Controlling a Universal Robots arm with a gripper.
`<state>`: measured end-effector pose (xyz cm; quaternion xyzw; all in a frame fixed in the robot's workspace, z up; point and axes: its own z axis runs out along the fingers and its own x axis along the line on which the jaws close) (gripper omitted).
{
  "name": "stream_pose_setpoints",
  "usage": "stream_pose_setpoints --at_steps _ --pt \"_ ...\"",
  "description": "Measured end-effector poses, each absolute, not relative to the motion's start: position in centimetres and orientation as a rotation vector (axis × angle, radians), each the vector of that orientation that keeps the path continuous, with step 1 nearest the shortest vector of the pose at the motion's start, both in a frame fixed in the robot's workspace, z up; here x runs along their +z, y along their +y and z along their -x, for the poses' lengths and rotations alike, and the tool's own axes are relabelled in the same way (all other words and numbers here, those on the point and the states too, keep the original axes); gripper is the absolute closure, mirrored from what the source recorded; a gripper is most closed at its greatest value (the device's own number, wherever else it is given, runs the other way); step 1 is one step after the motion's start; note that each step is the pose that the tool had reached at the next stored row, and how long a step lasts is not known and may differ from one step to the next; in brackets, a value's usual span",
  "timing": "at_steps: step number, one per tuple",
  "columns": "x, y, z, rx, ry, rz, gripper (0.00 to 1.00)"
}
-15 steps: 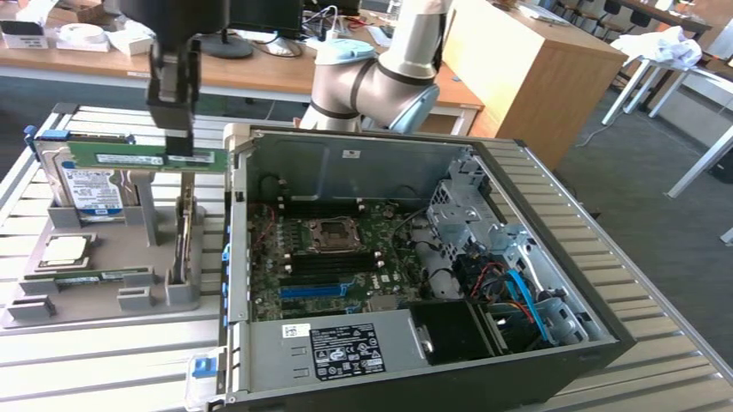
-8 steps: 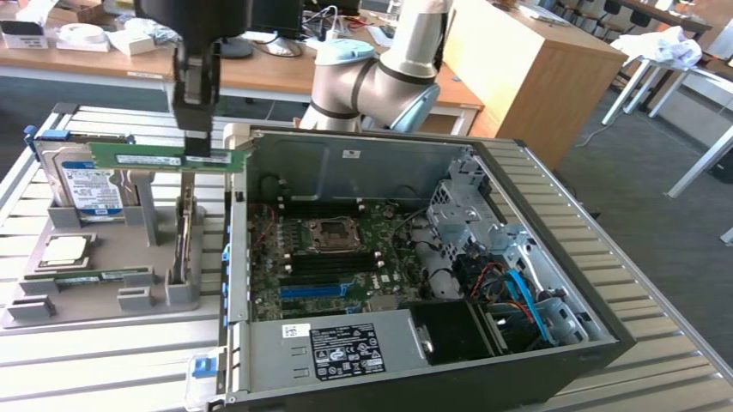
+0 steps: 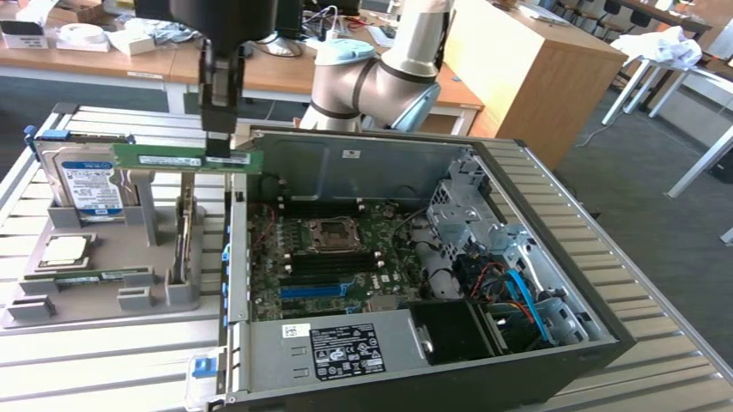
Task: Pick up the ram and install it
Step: 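Pick up the ram and move it above insertion slot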
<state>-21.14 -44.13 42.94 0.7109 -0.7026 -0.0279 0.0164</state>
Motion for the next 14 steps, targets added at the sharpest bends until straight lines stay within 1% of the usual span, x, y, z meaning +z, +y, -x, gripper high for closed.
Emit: stream_pose_setpoints --at_steps 14 --pt "42.9 -44.1 17.8 -0.091 -2.182 -2.208 0.89"
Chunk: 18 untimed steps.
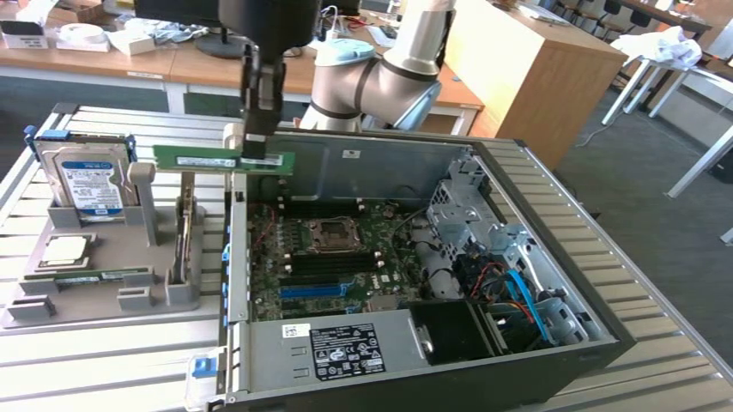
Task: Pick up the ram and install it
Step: 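Pick up the ram and move it above insertion slot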
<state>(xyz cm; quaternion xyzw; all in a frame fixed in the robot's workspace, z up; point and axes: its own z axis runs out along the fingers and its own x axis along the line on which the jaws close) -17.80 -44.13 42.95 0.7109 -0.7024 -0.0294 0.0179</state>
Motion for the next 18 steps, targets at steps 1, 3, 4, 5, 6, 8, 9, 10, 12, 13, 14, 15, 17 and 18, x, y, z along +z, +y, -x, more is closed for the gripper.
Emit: stream_pose_setpoints --at_steps 1,3,4,5,6,8,9,10,12,13,14,15,17,18 --pt "42.9 -44.1 17.6 -0.092 -2.182 -2.208 0.89" --pt "42.9 -44.1 17.1 -0.092 -2.181 -2.208 0.89" --pt "42.9 -44.1 16.8 -0.093 -2.181 -2.208 0.89" --pt "42.9 -44.1 16.6 -0.093 -2.181 -2.208 0.89" --pt "42.9 -44.1 16.4 -0.093 -2.181 -2.207 0.89" --pt "42.9 -44.1 15.9 -0.094 -2.181 -2.207 0.89" --pt "42.9 -44.1 15.7 -0.094 -2.18 -2.207 0.89" --pt "42.9 -44.1 15.4 -0.095 -2.18 -2.207 0.89" --pt "42.9 -44.1 15.0 -0.095 -2.18 -2.207 0.89" --pt "42.9 -44.1 14.7 -0.096 -2.18 -2.206 0.89" --pt "42.9 -44.1 14.5 -0.096 -2.18 -2.206 0.89" --pt "42.9 -44.1 14.2 -0.096 -2.179 -2.206 0.89" --pt "42.9 -44.1 13.7 -0.097 -2.179 -2.206 0.89" --pt "42.9 -44.1 13.5 -0.098 -2.179 -2.206 0.89"
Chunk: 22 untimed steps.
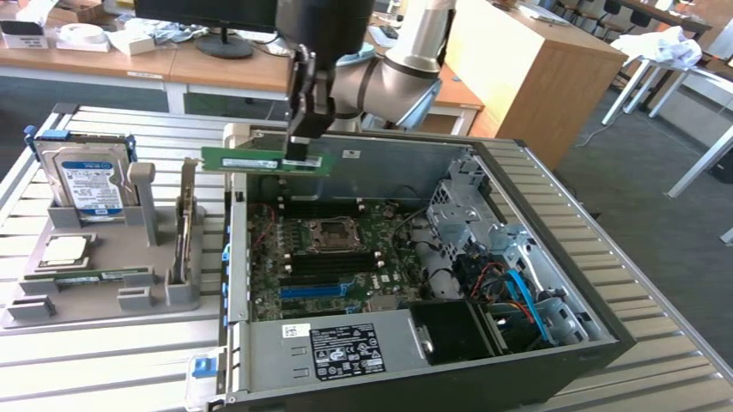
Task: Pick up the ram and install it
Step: 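Pick up the ram and move it above insertion slot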
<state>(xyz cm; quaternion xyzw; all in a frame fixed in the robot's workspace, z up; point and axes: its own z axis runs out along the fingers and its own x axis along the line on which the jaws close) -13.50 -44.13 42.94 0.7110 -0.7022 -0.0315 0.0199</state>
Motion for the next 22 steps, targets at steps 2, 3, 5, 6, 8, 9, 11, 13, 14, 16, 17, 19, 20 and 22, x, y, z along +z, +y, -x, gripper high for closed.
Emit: stream_pose_setpoints --at_steps 2,3,5,6,8,9,11,13,14,16,17,19,20,22 --pt "42.9 -44.1 13.0 -0.098 -2.178 -2.205 0.89" --pt "42.9 -44.1 12.8 -0.099 -2.178 -2.205 0.89" --pt "42.9 -44.1 12.3 -0.1 -2.178 -2.205 0.89" --pt "42.9 -44.1 12.0 -0.1 -2.177 -2.205 0.89" --pt "42.9 -44.1 11.6 -0.101 -2.177 -2.204 0.89" --pt "42.9 -44.1 11.3 -0.101 -2.177 -2.204 0.89" --pt "42.9 -44.1 10.8 -0.102 -2.176 -2.204 0.89" --pt "42.9 -44.1 10.2 -0.103 -2.176 -2.203 0.89" --pt "42.9 -44.1 10.0 -0.104 -2.175 -2.203 0.89" --pt "42.9 -44.1 9.4 -0.105 -2.175 -2.203 0.89" --pt "42.9 -44.1 9.1 -0.105 -2.175 -2.203 0.89" --pt "42.9 -44.1 8.6 -0.106 -2.174 -2.202 0.89" --pt "42.9 -44.1 8.3 -0.106 -2.174 -2.202 0.89" --pt "42.9 -44.1 7.8 -0.107 -2.173 -2.202 0.89"
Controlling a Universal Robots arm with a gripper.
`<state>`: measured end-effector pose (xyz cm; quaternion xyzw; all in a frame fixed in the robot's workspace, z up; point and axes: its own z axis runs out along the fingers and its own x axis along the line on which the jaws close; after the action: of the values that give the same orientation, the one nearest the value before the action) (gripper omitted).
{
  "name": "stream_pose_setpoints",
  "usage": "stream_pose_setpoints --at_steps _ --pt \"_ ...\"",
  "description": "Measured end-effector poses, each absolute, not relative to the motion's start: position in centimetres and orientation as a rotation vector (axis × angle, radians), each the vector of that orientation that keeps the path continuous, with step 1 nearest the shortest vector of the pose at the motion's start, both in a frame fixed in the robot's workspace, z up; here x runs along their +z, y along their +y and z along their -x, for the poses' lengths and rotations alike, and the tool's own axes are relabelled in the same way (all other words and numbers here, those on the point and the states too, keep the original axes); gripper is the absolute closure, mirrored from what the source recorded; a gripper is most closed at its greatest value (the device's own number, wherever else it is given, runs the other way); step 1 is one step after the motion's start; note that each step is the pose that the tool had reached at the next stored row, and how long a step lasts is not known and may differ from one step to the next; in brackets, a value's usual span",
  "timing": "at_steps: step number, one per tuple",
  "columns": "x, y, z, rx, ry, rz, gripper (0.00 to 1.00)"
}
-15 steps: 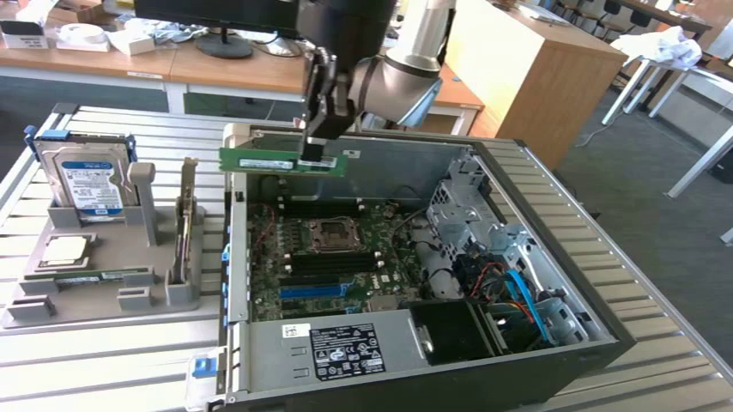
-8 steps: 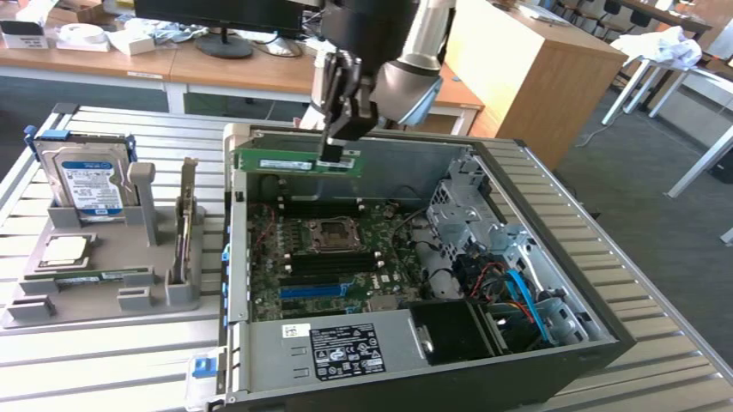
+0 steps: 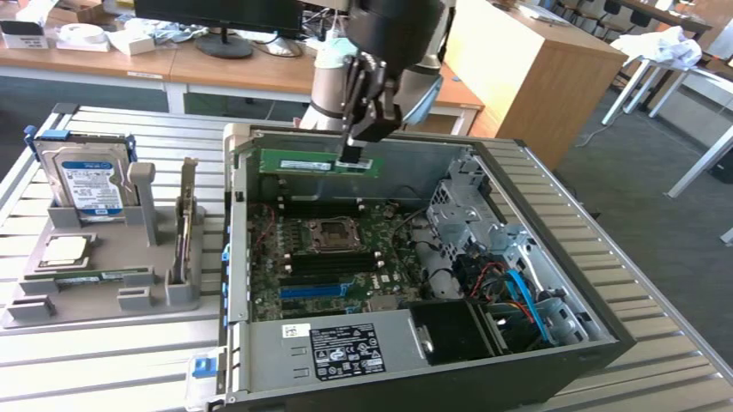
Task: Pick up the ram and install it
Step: 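Pick up the ram and move it above insertion slot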
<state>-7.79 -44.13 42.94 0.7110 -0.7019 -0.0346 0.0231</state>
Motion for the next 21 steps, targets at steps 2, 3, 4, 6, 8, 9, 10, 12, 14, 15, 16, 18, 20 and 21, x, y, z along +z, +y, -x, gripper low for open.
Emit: stream_pose_setpoints --at_steps 2,3,4,6,8,9,10,12,14,15,16,18,20,21 --pt "42.9 -44.1 7.3 -0.108 -2.173 -2.201 0.89" --pt "42.9 -44.1 7.1 -0.108 -2.173 -2.201 0.89" --pt "42.9 -44.1 6.6 -0.109 -2.172 -2.201 0.89" --pt "42.9 -44.1 5.9 -0.11 -2.172 -2.2 0.89" --pt "42.9 -44.1 5.5 -0.11 -2.172 -2.2 0.89" --pt "42.9 -44.1 5.4 -0.11 -2.171 -2.201 0.89" --pt "42.9 -44.1 5.4 -0.11 -2.171 -2.201 0.89" --pt "42.9 -44.1 5.4 -0.11 -2.172 -2.2 0.89" --pt "42.9 -44.1 5.4 -0.11 -2.171 -2.2 0.89" --pt "42.9 -44.1 5.4 -0.11 -2.171 -2.201 0.89" --pt "42.9 -44.1 5.4 -0.109 -2.172 -2.201 0.89" --pt "42.9 -44.1 5.4 -0.103 -2.175 -2.205 0.89" --pt "42.9 -44.1 5.4 -0.095 -2.177 -2.209 0.89" --pt "42.9 -44.1 5.4 -0.092 -2.179 -2.211 0.89"
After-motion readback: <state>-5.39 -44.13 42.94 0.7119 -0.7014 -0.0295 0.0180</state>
